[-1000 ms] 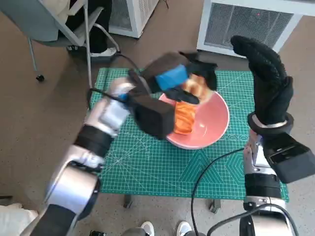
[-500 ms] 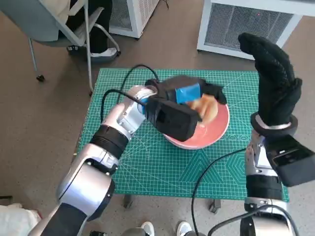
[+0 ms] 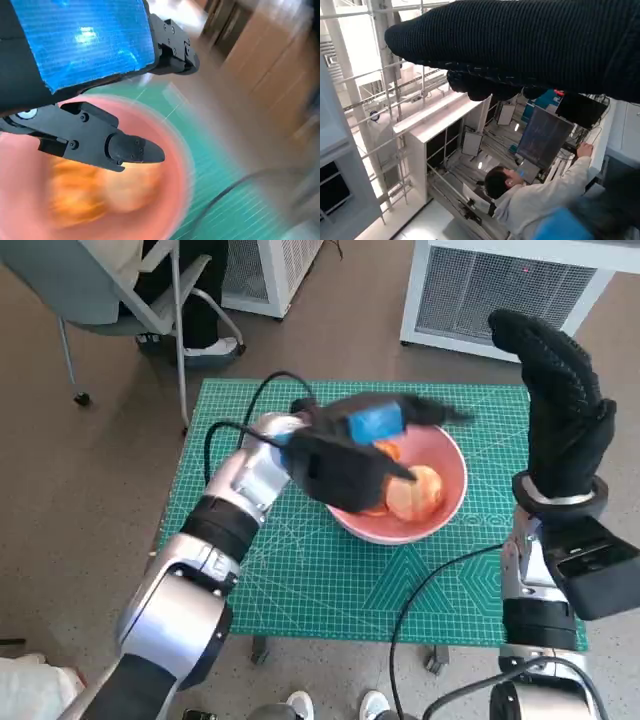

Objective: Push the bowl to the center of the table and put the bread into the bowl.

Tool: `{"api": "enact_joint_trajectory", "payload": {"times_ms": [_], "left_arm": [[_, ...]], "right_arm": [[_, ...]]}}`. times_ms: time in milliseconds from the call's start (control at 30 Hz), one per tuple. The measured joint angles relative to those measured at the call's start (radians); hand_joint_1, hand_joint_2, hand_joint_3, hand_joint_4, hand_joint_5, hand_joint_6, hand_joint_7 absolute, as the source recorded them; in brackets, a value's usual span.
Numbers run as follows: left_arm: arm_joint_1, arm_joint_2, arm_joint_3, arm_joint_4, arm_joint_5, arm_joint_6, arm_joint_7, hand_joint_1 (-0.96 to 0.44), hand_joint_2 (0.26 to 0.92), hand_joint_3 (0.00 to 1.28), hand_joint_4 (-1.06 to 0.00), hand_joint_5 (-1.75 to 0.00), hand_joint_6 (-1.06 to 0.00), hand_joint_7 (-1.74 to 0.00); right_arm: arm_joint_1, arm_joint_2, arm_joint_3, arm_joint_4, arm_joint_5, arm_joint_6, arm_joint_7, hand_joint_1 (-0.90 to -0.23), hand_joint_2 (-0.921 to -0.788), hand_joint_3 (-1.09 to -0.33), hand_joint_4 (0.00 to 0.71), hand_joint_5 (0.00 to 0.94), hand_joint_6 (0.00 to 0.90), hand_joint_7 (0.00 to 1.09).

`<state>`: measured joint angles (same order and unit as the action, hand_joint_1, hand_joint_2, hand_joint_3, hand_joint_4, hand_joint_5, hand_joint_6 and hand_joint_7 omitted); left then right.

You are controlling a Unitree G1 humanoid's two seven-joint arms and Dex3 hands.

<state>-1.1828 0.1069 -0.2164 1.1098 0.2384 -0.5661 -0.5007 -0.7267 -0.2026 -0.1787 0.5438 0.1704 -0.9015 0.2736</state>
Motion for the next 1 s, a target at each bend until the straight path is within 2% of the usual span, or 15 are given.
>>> {"api": "enact_joint_trajectory", "payload": {"times_ms": [233,300,400,500,633,767,1000], "left_arm": [[0.068,-0.015,0.154,-0.045,-0.195,-0.033,0.002,-0.38,0.921,0.30,-0.36,-0.08,-0.42,-0.14],[0.097,-0.027,0.196,-0.084,-0.260,-0.031,-0.008,-0.38,0.921,0.33,-0.38,-0.07,-0.35,-0.29],[0.138,-0.046,0.241,-0.153,-0.336,-0.027,-0.011,-0.39,0.921,0.38,-0.40,-0.05,-0.19,-0.64],[0.167,-0.058,0.270,-0.215,-0.379,-0.027,0.001,-0.40,0.921,0.40,-0.41,-0.05,-0.13,-0.75],[0.188,-0.062,0.288,-0.263,-0.404,-0.026,0.014,-0.39,0.921,0.43,-0.41,-0.05,-0.11,-0.79],[0.217,-0.080,0.316,-0.313,-0.450,-0.036,0.020,-0.42,0.921,0.44,-0.39,-0.03,-0.09,-0.79],[0.258,-0.115,0.342,-0.378,-0.499,-0.057,0.026,-0.43,0.921,0.47,-0.34,-0.01,-0.02,-0.86]], "right_arm": [[0.000,-0.001,0.000,-0.019,-0.018,0.015,-0.019,-0.596,-0.921,-0.732,0.349,0.000,0.087,0.56],[0.000,-0.003,-0.001,-0.021,-0.019,0.020,-0.024,-0.594,-0.921,-0.732,0.348,0.000,0.088,0.56],[-0.001,-0.007,-0.002,-0.022,-0.020,0.030,-0.033,-0.596,-0.921,-0.731,0.347,0.000,0.088,0.56],[-0.003,-0.009,-0.002,-0.022,-0.020,0.039,-0.043,-0.598,-0.921,-0.731,0.347,0.000,0.089,0.56],[-0.005,-0.011,-0.001,-0.025,-0.025,0.049,-0.054,-0.599,-0.921,-0.731,0.345,0.000,0.090,0.56],[-0.005,-0.011,-0.001,-0.041,-0.053,0.073,-0.088,-0.599,-0.921,-0.732,0.344,0.000,0.090,0.56],[-0.007,-0.012,0.003,-0.073,-0.084,0.105,-0.129,-0.602,-0.921,-0.733,0.343,0.000,0.088,0.57]]}}
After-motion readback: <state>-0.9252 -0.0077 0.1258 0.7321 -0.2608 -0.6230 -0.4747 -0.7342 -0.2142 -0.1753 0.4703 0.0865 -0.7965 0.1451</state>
